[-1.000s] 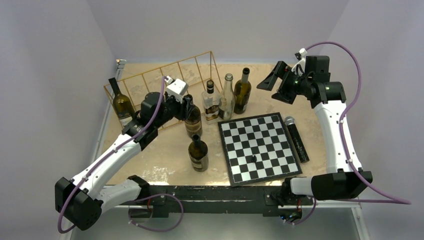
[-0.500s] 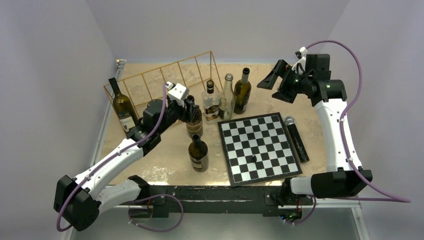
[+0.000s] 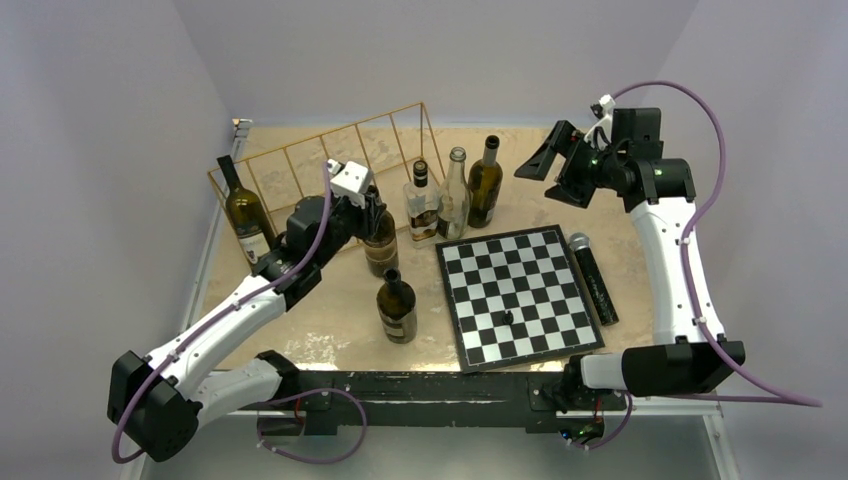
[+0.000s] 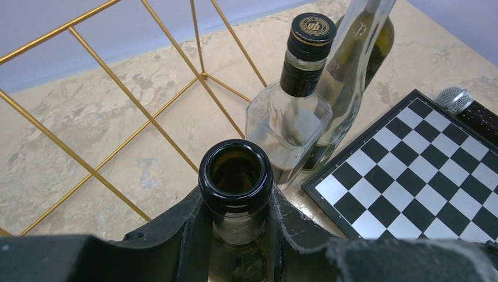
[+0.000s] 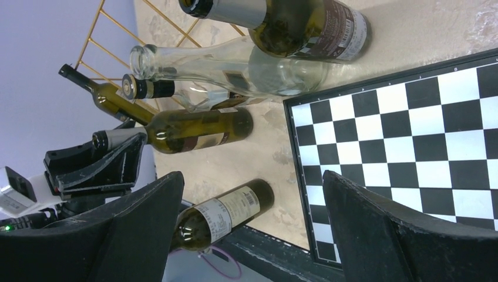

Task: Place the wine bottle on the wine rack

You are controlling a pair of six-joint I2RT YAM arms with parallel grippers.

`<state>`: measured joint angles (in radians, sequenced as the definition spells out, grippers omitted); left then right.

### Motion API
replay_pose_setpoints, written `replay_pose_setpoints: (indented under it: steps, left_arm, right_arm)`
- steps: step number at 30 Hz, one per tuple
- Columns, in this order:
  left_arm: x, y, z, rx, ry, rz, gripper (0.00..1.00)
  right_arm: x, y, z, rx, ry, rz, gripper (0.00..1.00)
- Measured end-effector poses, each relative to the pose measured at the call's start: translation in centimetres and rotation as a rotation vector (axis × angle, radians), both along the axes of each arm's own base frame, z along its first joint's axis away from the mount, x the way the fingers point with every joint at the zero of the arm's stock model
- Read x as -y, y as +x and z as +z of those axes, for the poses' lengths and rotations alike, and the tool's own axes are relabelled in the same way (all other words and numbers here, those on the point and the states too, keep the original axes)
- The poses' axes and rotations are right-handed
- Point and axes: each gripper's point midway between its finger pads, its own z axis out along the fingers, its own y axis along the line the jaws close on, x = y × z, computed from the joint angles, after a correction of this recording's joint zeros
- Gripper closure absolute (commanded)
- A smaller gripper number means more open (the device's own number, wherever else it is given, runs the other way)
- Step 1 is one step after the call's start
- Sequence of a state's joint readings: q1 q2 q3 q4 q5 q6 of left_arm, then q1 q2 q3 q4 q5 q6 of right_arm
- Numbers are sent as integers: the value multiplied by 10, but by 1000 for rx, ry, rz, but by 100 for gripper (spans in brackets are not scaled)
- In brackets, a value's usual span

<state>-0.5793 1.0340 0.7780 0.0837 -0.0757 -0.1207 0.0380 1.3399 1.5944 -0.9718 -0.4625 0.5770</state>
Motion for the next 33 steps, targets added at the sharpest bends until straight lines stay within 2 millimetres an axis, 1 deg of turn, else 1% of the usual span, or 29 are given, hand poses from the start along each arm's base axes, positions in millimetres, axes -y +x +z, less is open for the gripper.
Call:
replay_pose_setpoints:
  steps: [5,8,12,15,19,27,33]
  left_arm:
    - [-8,1,3,-25,25,39,100]
    - [-12,2,16,-24,31,66,100]
    - [-19,7,41,14,14,113,100]
    - [-28,10,49,33,12,166,100]
    - [-45,12,51,28,43,253,100]
    - [-77,9,60,15,84,386,100]
    - [-111,5,56,-42,118,503,100]
  right_arm:
    - [0,1,8,22,0,1,7]
    - [0,1,9,26,-2,3,7]
    - [0,1,9,28,-6,7,7]
    - [1,1,8,29,-8,7,7]
    - [1,1,8,30,-11,8,7]
    - [1,1,8,32,-12,9,7]
    - [1,1,8,33,-14,10,7]
